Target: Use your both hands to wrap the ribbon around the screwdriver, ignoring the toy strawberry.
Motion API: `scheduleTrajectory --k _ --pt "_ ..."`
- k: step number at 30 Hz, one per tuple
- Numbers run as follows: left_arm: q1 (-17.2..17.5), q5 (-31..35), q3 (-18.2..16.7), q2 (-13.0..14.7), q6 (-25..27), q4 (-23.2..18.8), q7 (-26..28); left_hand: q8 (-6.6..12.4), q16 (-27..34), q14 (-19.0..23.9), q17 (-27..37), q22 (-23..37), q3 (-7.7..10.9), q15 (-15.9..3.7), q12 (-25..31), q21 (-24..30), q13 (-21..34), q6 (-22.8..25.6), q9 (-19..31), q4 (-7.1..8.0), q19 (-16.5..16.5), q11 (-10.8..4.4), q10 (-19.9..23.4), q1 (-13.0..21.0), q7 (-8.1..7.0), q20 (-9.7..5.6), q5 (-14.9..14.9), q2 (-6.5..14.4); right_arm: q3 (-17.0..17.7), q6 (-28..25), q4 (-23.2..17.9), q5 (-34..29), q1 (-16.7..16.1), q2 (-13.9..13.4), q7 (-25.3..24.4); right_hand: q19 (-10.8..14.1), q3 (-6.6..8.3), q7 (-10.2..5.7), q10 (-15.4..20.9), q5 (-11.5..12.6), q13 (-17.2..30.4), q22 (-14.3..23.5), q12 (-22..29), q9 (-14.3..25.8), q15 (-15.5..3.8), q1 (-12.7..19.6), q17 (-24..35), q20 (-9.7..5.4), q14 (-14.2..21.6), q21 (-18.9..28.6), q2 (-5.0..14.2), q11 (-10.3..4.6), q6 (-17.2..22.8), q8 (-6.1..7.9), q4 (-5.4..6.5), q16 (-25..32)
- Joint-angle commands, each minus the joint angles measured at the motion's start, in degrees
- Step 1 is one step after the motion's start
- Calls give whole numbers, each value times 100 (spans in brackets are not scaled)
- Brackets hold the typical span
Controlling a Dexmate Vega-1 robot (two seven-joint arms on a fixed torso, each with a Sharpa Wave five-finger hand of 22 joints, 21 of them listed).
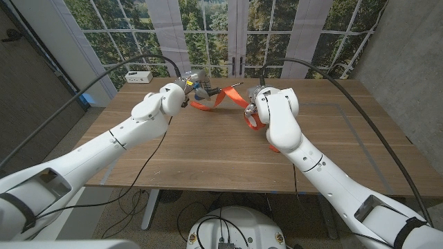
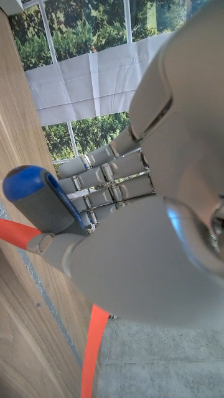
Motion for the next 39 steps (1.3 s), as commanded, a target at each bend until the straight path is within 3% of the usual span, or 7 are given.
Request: scheduleTrajectory --k 1,7,10,19,24,39 --pt "210 -219 -257 115 -129 -287 179 -10 17 958 1354 9 115 -1436 -29 50 33 268 14 -5 24 -45 77 984 -182 -273 46 904 -6 -140 613 53 5 98 -303 -29 76 -323 388 30 2979 -5 1163 1680 -939 704 8 -239 82 49 623 -383 798 8 112 27" --pt "283 -480 -403 205 -293 -372 146 -27 9 960 1372 6 118 -1436 -44 59 29 266 12 -3 16 -31 90 981 -184 -275 47 902 -72 -322 909 195 54 45 -768 -51 71 -326 422 30 2945 -32 1157 1683 -939 712 7 -238 75 101 616 -382 811 -4 122 41" --pt "336 -768 -527 249 -436 -417 57 -34 3 960 1381 5 121 -1435 -45 65 42 269 11 -3 13 -40 91 982 -185 -274 48 901 36 -474 1136 597 32 31 -1465 -56 70 -317 414 30 2968 -40 1169 1686 -940 714 6 -237 76 117 616 -396 815 -6 126 45" --pt "442 -1389 -761 407 -842 -461 -77 -57 -14 960 1412 1 128 -1435 -69 81 53 281 9 1 4 -46 92 978 -175 -271 49 900 -147 -818 1678 1186 320 -78 -2400 -72 62 -325 430 31 2949 -68 1166 1688 -940 719 7 -243 80 170 606 -405 848 -9 136 61" --pt "441 -1512 -764 513 -910 -510 -169 -70 -24 961 1428 -1 132 -1435 -77 89 64 287 8 2 -4 -44 97 976 -179 -275 49 900 -300 -951 1839 1523 499 -184 -2785 -72 55 -343 461 32 2925 -87 1165 1680 -941 722 7 -244 84 209 600 -407 861 -20 141 72" --pt "498 -2131 -871 723 -1158 -553 -463 -113 -51 964 1475 -5 150 -1434 -111 109 88 284 7 -3 -27 -34 99 985 -180 -265 50 897 -795 -1329 2057 2140 1072 -385 -3300 -106 35 -333 462 39 2956 -138 1188 1699 -940 731 9 -252 79 295 581 -412 881 -30 152 94"
